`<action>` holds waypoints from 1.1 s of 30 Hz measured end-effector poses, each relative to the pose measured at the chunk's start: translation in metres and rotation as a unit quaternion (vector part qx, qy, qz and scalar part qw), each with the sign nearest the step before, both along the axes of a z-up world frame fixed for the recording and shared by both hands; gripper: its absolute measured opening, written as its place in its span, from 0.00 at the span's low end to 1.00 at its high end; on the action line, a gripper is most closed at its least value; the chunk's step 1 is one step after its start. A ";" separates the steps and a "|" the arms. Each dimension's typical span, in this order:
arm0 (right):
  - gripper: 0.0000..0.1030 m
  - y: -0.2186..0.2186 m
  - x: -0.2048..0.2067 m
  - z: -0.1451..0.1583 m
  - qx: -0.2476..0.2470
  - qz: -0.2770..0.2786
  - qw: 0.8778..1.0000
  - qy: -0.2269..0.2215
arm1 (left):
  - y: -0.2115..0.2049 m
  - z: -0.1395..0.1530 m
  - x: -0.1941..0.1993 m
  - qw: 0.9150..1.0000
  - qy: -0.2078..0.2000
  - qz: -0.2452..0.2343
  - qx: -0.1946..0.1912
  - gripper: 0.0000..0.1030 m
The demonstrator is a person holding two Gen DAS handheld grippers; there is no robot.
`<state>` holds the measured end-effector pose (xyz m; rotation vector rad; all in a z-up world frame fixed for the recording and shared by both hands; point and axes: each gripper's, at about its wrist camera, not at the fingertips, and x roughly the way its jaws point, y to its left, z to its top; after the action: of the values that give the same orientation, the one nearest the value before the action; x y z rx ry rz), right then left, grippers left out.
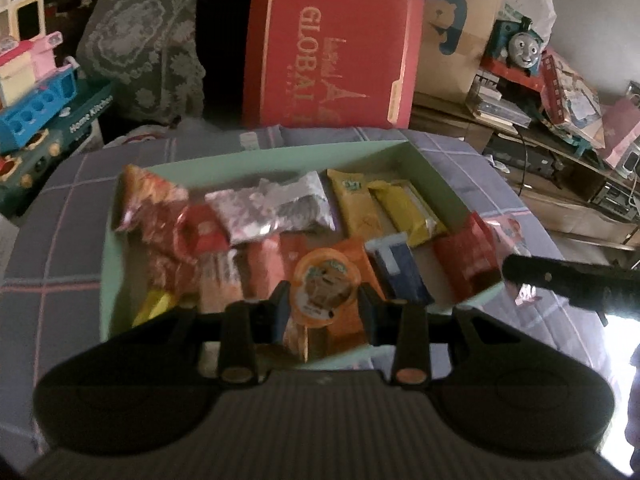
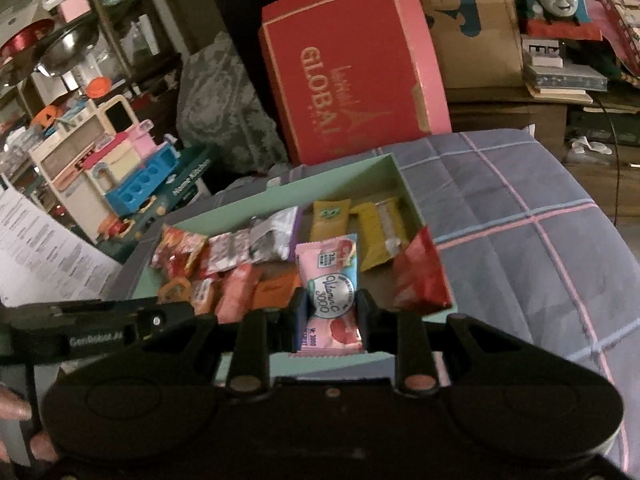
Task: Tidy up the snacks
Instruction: 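Carry the orange candy and pink-white candy packet into the tray and release both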
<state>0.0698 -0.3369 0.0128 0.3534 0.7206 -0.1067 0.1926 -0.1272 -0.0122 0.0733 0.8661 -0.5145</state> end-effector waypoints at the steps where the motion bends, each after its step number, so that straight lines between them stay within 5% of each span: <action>1: 0.25 -0.003 0.004 -0.002 0.000 -0.001 1.000 0.002 | -0.004 -0.002 0.007 1.000 0.002 0.000 0.001 0.34; 12: 0.30 -0.020 0.038 -0.031 -0.001 -0.011 1.000 0.021 | -0.038 -0.023 0.065 1.000 0.014 0.003 0.008 0.35; 13: 0.41 -0.020 0.039 -0.031 -0.002 -0.013 1.000 0.017 | -0.039 -0.024 0.066 1.000 0.011 0.008 0.013 0.40; 14: 0.50 -0.018 0.037 -0.029 0.000 -0.014 1.000 0.013 | -0.040 -0.026 0.066 1.000 0.008 0.016 0.018 0.63; 16: 0.86 -0.017 0.034 -0.027 0.001 -0.022 1.000 -0.003 | -0.038 -0.029 0.065 0.999 0.006 0.033 0.023 0.88; 25: 0.99 -0.010 0.032 -0.022 0.002 -0.029 0.999 -0.016 | -0.019 -0.030 0.045 0.999 0.018 0.042 0.018 0.99; 33: 1.00 0.011 0.028 -0.011 -0.006 -0.013 1.000 -0.013 | -0.004 -0.016 0.021 0.999 0.016 0.047 0.014 1.00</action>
<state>0.0975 -0.3262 0.0016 0.3515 0.6899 -0.1300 0.2141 -0.1314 -0.0280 0.0508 0.9047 -0.4166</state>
